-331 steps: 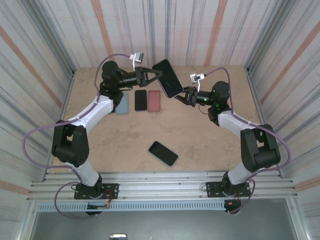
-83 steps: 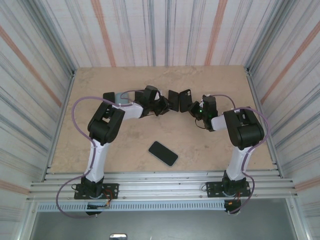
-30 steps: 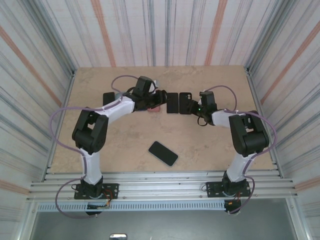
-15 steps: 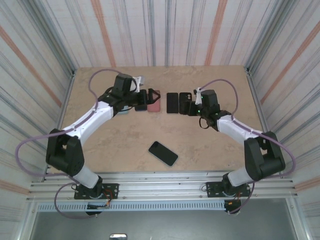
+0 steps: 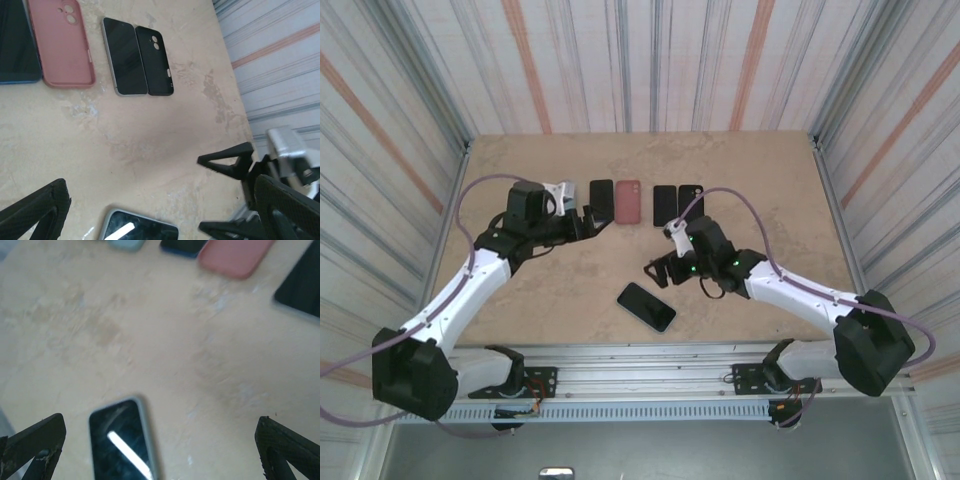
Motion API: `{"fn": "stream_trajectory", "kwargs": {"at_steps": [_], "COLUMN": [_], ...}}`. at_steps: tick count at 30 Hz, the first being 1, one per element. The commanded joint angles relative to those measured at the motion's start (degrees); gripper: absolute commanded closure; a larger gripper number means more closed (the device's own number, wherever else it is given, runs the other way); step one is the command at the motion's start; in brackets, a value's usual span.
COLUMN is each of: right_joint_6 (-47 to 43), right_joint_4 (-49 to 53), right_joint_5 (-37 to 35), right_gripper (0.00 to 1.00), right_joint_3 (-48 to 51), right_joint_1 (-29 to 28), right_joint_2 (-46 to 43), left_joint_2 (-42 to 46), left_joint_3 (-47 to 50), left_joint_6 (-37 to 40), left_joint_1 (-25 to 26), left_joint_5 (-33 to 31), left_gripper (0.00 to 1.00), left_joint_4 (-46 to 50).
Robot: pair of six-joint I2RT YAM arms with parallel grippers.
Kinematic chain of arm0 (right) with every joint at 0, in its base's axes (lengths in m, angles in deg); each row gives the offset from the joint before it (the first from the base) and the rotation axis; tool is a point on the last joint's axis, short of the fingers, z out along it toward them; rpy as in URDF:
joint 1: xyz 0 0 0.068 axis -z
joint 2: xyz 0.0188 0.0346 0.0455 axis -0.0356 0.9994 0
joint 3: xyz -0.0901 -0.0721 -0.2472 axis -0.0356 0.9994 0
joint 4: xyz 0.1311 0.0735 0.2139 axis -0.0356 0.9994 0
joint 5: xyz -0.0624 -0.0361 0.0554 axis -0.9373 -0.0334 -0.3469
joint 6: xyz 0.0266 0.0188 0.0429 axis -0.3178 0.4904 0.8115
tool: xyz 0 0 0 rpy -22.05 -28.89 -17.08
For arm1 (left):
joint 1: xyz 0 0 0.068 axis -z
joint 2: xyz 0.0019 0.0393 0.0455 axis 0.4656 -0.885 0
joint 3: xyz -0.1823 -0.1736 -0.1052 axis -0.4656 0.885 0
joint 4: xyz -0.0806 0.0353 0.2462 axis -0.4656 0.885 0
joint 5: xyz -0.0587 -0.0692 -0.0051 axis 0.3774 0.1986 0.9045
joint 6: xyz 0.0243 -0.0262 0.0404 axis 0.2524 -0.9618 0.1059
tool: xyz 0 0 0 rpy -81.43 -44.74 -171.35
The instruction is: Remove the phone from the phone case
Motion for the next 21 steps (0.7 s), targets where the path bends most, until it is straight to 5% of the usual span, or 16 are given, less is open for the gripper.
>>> {"fn": "stream_trajectory", "kwargs": {"at_steps": [1,9,21], "right_joint_6": [-0.5,1.2,-1.8], "right_joint_4": [4.8,6.7,12.8], "right_joint_5": [-2.9,-9.1,-15.7], "right_gripper": [0.01,0.00,0.01], "right_joint_3": [0.8,2.3,-2.7], "right_joint_1": [-4.4,-15.6,-19.5], "right_joint_2": [0.7,4.0,13.0], "left_joint_2": [1.7,3.4,2.0], "left_joint_3": [3.4,8.1,9.9], "left_joint_6": [-3.9,-6.3,-7.4], "left_joint_1": [-0.3,-0.3,0.6], "left_joint_5": [3.8,5.6,6.8], "left_gripper": [0.01,0.02,0.02], "left_joint_4": [-1.7,-2.2,-3.1]}}
